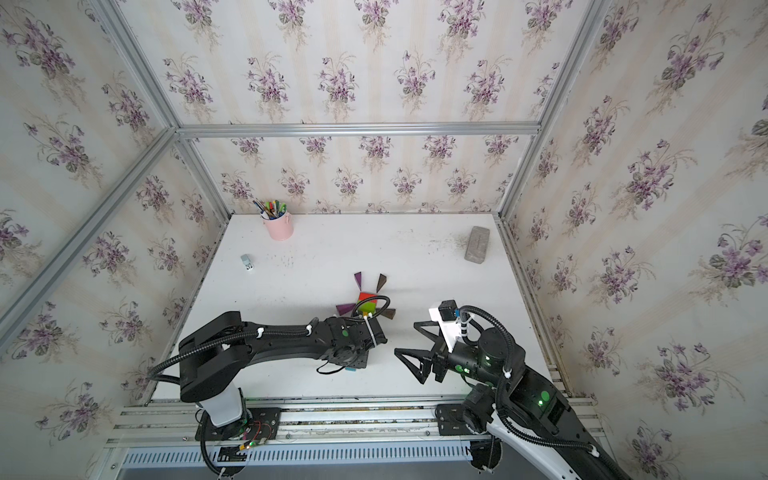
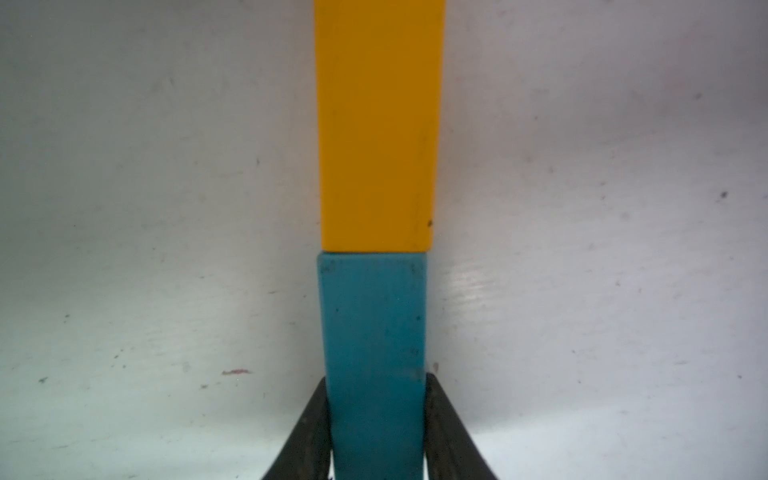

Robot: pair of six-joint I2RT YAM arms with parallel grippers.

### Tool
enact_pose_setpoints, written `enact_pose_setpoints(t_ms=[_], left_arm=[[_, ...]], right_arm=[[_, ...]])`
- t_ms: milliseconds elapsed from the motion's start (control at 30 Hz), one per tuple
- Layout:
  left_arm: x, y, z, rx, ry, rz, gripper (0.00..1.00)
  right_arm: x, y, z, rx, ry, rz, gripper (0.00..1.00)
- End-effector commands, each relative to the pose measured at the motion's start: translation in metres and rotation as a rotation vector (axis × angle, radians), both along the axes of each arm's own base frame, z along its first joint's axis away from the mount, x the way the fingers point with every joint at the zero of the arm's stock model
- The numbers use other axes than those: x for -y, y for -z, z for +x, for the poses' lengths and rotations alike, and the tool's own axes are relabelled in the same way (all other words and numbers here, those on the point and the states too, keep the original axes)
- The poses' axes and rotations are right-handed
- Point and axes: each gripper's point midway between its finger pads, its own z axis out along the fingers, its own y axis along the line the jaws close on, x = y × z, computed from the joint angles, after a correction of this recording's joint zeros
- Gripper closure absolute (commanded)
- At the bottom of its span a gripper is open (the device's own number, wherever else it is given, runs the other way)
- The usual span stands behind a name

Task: Assemble a small pinwheel with building blocks
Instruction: Assemble the building block at the center of the board.

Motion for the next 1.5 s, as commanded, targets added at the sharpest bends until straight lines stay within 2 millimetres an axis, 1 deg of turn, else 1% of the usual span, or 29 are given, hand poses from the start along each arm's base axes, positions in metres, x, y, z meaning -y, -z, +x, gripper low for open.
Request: enact_pose_setpoints(t_ms=[0, 33, 67, 200, 300, 433, 500, 567, 733, 800, 933, 1200, 1467], left_arm=[[-0.004, 0.007, -0.003, -0.022, 0.006, 0.019, 0.36], [-0.003, 0.007, -0.003, -0.023, 0.010, 0.018, 0.20], [-0.003, 0.007, -0.003, -0.023, 0.011, 0.016, 0.01], [-0.002, 0.001, -0.002, -0.004, 0.022, 0.007, 0.01], [-0.001, -0.010, -0.001, 0.021, 0.032, -0.015, 0.01], [-0.004, -0.030, 0.000, 0.068, 0.046, -0.055, 0.01], [-0.005, -0.035, 0.001, 0.085, 0.053, -0.064, 0.01], [-0.004, -0.034, 0.002, 0.085, 0.057, -0.065, 0.01], [0.009, -0.018, 0.002, 0.054, 0.063, -0.072, 0.01], [0.014, -0.014, 0.003, 0.051, 0.066, -0.073, 0.01], [0.022, -0.014, 0.008, 0.061, 0.076, -0.078, 0.01], [0.030, -0.011, 0.013, 0.066, 0.086, -0.072, 0.01], [0.030, -0.013, 0.017, 0.083, 0.081, -0.067, 0.01]], right_arm=[[-0.001, -0.008, 0.000, 0.019, -0.005, 0.027, 0.01], [-0.002, -0.007, 0.000, 0.018, -0.006, 0.026, 0.01], [-0.002, -0.007, 0.000, 0.019, -0.006, 0.025, 0.01], [-0.002, -0.007, 0.000, 0.019, -0.006, 0.026, 0.01], [-0.002, -0.007, 0.000, 0.018, -0.008, 0.026, 0.01], [-0.003, -0.006, 0.001, 0.018, -0.007, 0.023, 0.01], [-0.003, -0.006, 0.001, 0.017, -0.006, 0.022, 0.01], [-0.003, -0.005, 0.001, 0.015, -0.005, 0.021, 0.01], [-0.002, -0.007, 0.001, 0.017, -0.001, 0.028, 0.01], [-0.001, -0.007, 0.001, 0.016, 0.000, 0.027, 0.01], [-0.002, -0.007, 0.001, 0.016, -0.002, 0.025, 0.01], [-0.002, -0.008, 0.000, 0.021, -0.005, 0.026, 0.01], [-0.002, -0.008, 0.000, 0.021, -0.005, 0.027, 0.01]])
